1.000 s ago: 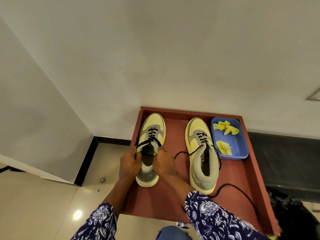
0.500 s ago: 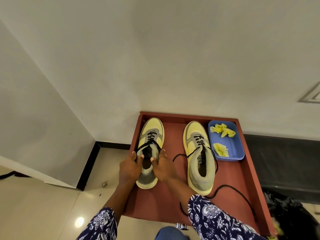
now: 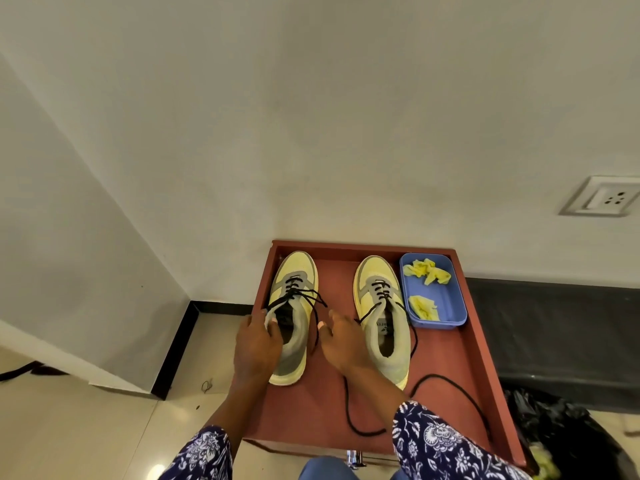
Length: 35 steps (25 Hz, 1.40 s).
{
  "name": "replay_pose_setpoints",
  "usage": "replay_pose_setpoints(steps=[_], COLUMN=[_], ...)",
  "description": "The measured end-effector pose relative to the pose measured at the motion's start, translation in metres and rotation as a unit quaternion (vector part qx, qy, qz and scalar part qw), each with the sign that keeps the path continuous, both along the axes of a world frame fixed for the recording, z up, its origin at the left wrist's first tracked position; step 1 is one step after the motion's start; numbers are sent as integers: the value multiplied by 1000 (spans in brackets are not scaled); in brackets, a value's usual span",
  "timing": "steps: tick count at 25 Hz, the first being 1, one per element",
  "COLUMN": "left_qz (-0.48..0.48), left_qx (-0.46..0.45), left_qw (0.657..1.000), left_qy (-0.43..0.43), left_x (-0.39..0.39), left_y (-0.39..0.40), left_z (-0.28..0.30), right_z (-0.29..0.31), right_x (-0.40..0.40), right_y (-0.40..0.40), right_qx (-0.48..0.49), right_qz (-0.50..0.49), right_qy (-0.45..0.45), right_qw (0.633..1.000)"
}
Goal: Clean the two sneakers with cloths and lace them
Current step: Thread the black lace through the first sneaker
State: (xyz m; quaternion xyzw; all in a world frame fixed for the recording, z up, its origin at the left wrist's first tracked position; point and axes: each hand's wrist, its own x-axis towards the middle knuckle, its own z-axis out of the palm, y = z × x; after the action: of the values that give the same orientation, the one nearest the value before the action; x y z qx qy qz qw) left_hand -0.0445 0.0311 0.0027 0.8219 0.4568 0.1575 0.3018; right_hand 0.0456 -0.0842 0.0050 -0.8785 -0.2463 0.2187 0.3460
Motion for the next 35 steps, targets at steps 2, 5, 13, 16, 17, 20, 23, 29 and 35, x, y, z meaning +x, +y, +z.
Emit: replay_pose_setpoints(steps=[2,5,13,16,17,20,23,29,35], left_qz=[-28,-71,-121,-98,-87,-73,-36,1,7], left_qx=[12,17,-73,-113,-133,-187,-221,-185,-154], left_qw=[999,995,987,986,986,980,975,983,987], left_qy=[-32,-65,-79,-67,-52,-7,0,-13,-47], left_x=[8,22,55,64,66,71,73,70,47], left_y=[-13,-36,-91,-108,-114,-129,-134,-134,-140], left_z=[7,15,7,-1,-2,-11,-18,-24,-28], right_z=[6,13,5,-6,-8,-18,-23,-22,-25], right_x=[8,25,60,62,61,54,47,41,17], right_y=[-8,-27,-79,-91,-94,-98,-100,-100,-101], right_qx=[32,71,70,55,48,37,23,14,15], right_qz=[-17,-57,-147,-158,-160,-165,-168,-170,-157], right_qy=[-9,-37,-82,-79,-72,-34,3,8,-11], right_qw=[999,995,983,983,983,985,986,985,987])
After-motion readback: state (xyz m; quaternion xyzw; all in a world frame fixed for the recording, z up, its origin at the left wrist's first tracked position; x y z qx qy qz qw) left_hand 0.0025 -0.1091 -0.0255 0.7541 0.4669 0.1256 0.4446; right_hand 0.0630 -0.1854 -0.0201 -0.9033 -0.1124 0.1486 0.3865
